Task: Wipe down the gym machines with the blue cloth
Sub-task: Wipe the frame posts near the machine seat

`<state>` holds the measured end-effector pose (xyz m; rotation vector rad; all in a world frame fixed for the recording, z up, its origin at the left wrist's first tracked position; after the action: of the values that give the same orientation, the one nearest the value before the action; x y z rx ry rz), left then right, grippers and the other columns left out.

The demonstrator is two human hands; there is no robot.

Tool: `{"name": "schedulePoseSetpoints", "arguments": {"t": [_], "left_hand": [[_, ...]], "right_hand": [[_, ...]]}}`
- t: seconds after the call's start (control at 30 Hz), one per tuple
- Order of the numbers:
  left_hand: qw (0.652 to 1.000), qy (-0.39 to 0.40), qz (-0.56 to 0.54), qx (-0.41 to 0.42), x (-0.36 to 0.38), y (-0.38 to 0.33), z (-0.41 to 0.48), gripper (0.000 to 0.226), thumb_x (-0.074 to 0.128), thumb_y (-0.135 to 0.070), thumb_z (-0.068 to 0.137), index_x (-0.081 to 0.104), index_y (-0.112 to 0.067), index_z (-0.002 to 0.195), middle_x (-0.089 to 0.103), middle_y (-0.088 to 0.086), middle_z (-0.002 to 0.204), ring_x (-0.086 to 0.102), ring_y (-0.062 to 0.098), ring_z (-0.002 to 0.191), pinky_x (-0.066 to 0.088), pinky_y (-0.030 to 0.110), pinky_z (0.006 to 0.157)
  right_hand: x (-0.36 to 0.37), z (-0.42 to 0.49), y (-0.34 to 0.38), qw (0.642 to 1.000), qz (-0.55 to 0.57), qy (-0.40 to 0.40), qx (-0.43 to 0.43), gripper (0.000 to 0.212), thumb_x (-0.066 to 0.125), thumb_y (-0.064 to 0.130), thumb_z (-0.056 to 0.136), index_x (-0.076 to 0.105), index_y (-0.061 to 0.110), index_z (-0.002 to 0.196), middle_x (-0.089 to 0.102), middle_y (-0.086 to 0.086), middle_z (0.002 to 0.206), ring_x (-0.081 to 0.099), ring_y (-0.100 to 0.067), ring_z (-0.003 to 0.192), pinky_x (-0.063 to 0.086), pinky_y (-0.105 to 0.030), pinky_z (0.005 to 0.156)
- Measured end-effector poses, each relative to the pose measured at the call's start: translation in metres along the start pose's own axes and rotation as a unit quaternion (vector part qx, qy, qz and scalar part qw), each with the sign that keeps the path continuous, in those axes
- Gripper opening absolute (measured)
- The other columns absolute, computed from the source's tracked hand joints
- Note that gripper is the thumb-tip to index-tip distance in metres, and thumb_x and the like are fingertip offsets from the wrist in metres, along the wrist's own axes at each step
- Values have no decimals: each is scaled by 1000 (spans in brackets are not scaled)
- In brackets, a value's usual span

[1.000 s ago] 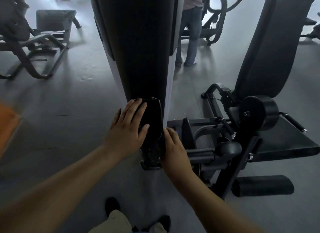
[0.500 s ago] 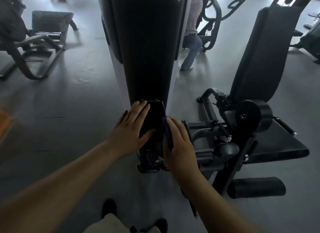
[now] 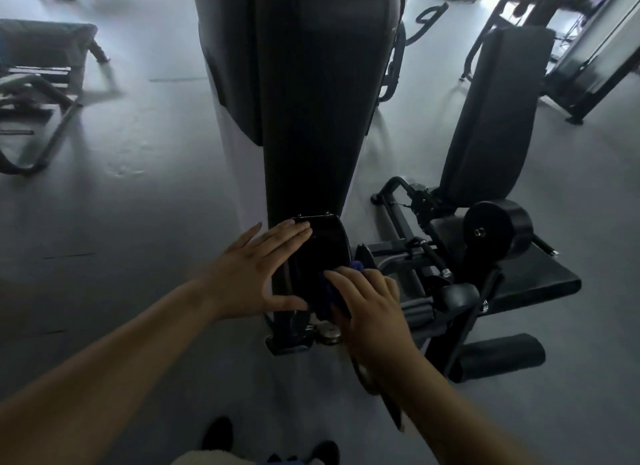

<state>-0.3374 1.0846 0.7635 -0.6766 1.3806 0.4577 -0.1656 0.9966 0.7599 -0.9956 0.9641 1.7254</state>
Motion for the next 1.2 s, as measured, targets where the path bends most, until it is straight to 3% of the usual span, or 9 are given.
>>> {"name": "schedulePoseSetpoints", "arguments": {"t": [0.07,0.17,0.33,0.47,0.67,0.8,0.97,1.07,1.2], "left_hand": [[1000,0,0,20,1,5,1,118,35,-99,91,-21,-34,171,-27,-19,178,-24,2,164,-4,46,138],[998,-17,-27,51,2,9,3,114,28,-99,92,-13,-32,174,-20,-17,180,-17,4,166,8,51,138],[995,-17,-26,99,8,17,6,110,45,-87,98,-15,-35,173,-22,-20,179,-19,3,165,4,46,138],[988,-38,-14,147,8,23,9,104,46,-80,101,-13,-34,174,-20,-19,180,-17,3,166,7,47,137],[984,-63,-31,166,13,29,8,97,45,-75,106,-6,-30,175,-13,-16,182,-10,6,168,16,51,137],[979,-85,-77,169,8,34,7,100,58,-60,106,-1,-21,176,-3,-7,184,1,13,170,25,53,134],[983,-63,-104,141,13,45,2,104,59,-57,105,-9,-23,175,-13,-9,183,-3,11,169,21,50,136],[986,-49,-80,139,15,45,1,102,52,-60,106,-18,-26,173,-25,-11,180,-14,9,168,10,48,138],[985,-52,-93,134,18,43,2,103,53,-58,104,-15,-23,174,-20,-9,182,-8,11,169,12,50,137]], "right_hand": [[-2,-1,0,999,-10,0,39,49,62,41,102,63,23,148,64,7,146,57,-25,123,43,-42,101],[16,9,27,996,31,5,87,42,58,39,105,67,21,142,67,6,139,58,-23,120,44,-39,100],[8,40,16,990,51,23,130,47,59,34,96,65,22,141,72,6,129,63,-22,111,49,-40,99],[21,67,24,986,0,69,149,48,49,35,88,75,21,126,73,2,119,66,-27,107,51,-43,95],[-1,27,43,982,10,-49,184,40,65,32,98,72,19,136,67,4,142,63,-24,130,52,-49,109],[-24,46,45,962,-6,-144,231,39,75,21,101,70,17,140,64,3,148,60,-24,134,46,-44,115],[0,86,41,969,-44,-80,229,41,70,21,102,69,18,143,63,-1,149,57,-28,131,47,-45,115],[-15,87,19,943,-37,-130,305,35,75,18,99,74,14,134,71,-2,135,63,-28,119,50,-42,110],[-4,106,50,977,-53,-71,192,35,75,15,96,74,13,131,71,-3,134,61,-28,119,50,-40,109]]}}
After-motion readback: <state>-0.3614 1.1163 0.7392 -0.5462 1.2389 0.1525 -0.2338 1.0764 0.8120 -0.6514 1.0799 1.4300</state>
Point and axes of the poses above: each hand's wrist, its own z-axis towards the middle knuckle, its own x-axis out of the palm, y = z × x, the point moved 9 cm from there along z, towards the middle knuckle
